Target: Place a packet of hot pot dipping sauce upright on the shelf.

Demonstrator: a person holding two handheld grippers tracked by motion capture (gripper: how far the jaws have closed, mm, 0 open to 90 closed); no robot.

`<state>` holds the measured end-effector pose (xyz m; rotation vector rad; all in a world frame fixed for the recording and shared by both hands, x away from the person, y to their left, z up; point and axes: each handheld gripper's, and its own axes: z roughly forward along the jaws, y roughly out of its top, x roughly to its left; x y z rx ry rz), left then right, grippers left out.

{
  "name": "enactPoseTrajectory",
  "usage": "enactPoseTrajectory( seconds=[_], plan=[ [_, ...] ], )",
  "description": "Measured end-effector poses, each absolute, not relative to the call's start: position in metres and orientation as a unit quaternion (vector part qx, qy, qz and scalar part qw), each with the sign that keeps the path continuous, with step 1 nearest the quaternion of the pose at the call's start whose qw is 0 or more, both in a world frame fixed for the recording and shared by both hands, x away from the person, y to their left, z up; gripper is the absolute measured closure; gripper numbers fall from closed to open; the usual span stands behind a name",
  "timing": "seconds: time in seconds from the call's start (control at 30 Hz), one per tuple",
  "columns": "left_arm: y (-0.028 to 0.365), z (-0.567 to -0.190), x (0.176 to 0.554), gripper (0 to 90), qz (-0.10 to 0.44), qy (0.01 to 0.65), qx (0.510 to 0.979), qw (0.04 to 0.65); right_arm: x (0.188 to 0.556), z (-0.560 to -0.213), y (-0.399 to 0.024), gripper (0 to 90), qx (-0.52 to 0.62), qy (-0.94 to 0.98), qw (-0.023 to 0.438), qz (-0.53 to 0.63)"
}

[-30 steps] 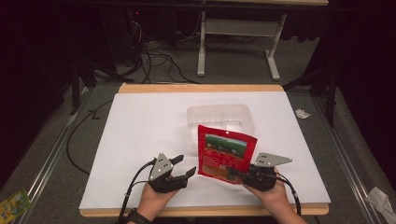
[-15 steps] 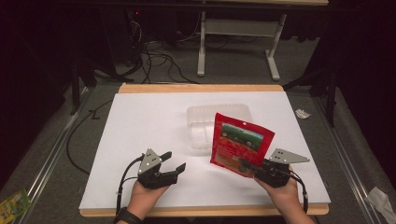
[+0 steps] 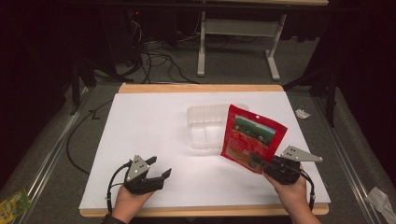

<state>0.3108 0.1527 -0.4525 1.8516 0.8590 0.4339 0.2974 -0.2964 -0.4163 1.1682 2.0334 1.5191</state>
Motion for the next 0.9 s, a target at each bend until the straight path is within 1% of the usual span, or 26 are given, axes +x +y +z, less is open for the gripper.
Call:
enactPoseTrajectory(
  seconds=[0.17, 0.47, 0.8, 0.9],
  plan=[
    [0.152, -0.451, 0.31, 28.3, 0.18, 0.349, 0.769, 0.505, 0.3, -0.416, -0.304, 83.8, 0.427, 0.708, 0.177, 0.533],
    [0.151, -0.45, 0.308, 28.4, 0.18, 0.341, 0.77, 0.509, 0.298, -0.409, -0.315, 83.8, 0.441, 0.69, 0.198, 0.539],
    [0.151, -0.45, 0.308, 28.4, 0.175, 0.337, 0.771, 0.512, 0.299, -0.393, -0.32, 83.8, 0.458, 0.662, 0.226, 0.549],
    [0.151, -0.45, 0.308, 28.4, 0.174, 0.34, 0.769, 0.513, 0.305, -0.385, -0.317, 83.8, 0.462, 0.657, 0.235, 0.548]
  ],
)
